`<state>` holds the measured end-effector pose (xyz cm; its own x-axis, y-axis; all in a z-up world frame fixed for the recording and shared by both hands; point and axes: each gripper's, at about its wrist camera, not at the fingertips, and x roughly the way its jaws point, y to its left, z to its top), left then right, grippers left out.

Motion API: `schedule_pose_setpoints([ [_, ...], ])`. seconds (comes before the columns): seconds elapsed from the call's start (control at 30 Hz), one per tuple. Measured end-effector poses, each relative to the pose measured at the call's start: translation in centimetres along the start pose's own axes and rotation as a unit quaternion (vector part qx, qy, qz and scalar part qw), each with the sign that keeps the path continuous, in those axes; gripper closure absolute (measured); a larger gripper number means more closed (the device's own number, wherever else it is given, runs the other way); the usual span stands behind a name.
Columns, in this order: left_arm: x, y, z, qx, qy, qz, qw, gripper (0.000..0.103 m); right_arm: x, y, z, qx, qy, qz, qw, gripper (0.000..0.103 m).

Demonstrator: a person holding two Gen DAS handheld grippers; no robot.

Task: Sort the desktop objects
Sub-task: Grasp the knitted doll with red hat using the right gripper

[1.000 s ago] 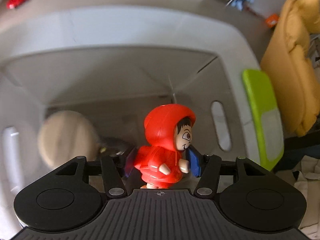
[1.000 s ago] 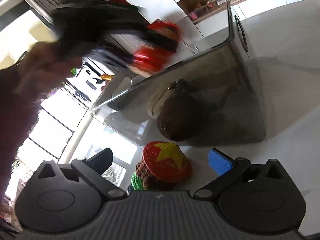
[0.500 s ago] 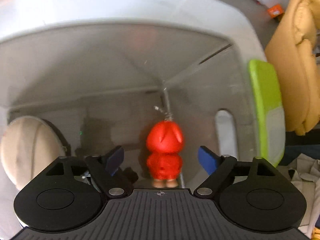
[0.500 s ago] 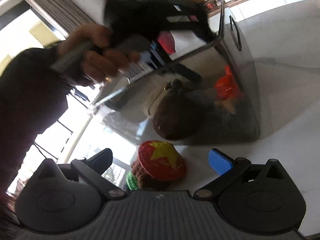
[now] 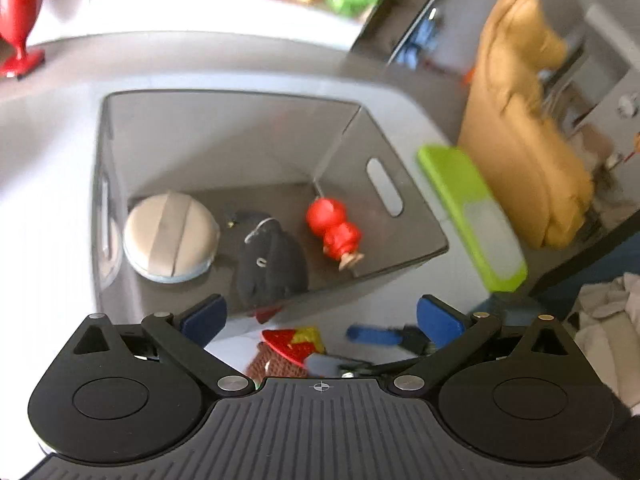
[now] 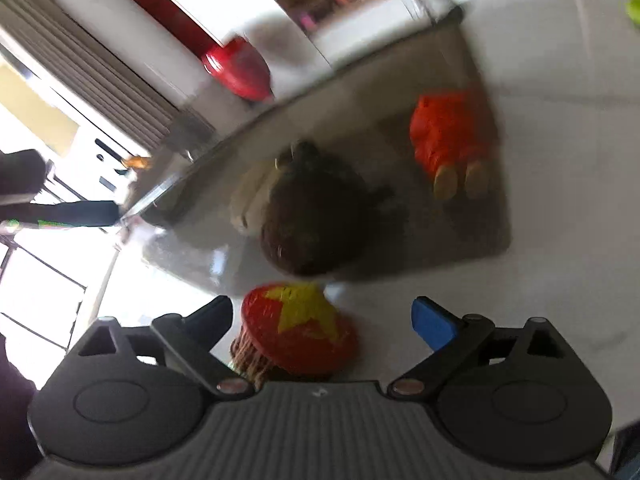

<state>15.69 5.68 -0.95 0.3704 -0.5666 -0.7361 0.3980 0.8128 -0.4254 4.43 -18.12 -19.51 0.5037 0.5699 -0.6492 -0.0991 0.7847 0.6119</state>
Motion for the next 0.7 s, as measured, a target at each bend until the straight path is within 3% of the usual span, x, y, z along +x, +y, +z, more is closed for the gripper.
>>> schedule_pose_setpoints([
  [0.07,0.2,1.7,-0.8,-0.024,-0.029,-0.039,0.9986,0.000,1.4,1.2,0.0,0.003,0.044,-0.014,0.999,0.007],
  [0.17,0.2,4.0,-1.8,-0.066,-0.045,-0.089,0.9928,0.000,2.7,3.2,-0.9,-0.011,0.072,-0.060,0.996,0.008],
  [0.27,0.0,5.0,-2.3,-0.076,-0.047,-0.096,0.9914,0.000,3.9,4.8,-1.6,-0.030,0.076,-0.088,0.993,0.012],
  [0.33,-0.4,5.3,-2.5,-0.071,-0.060,-0.089,0.9917,0.000,4.3,5.3,-1.6,-0.019,0.059,-0.101,0.993,0.014],
  [0.5,-0.9,4.8,-3.1,-0.047,-0.061,-0.068,0.9947,0.000,5.3,5.5,-1.1,-0.009,0.066,-0.124,0.990,0.024],
  [0.6,-1.0,4.0,-3.5,-0.020,-0.047,-0.068,0.9964,0.000,4.8,5.1,-0.7,0.003,0.088,-0.106,0.990,0.042],
  [0.7,-0.6,2.9,-3.8,0.016,-0.035,-0.073,0.9966,0.000,3.1,5.0,-0.1,-0.017,0.111,-0.102,0.988,0.042],
])
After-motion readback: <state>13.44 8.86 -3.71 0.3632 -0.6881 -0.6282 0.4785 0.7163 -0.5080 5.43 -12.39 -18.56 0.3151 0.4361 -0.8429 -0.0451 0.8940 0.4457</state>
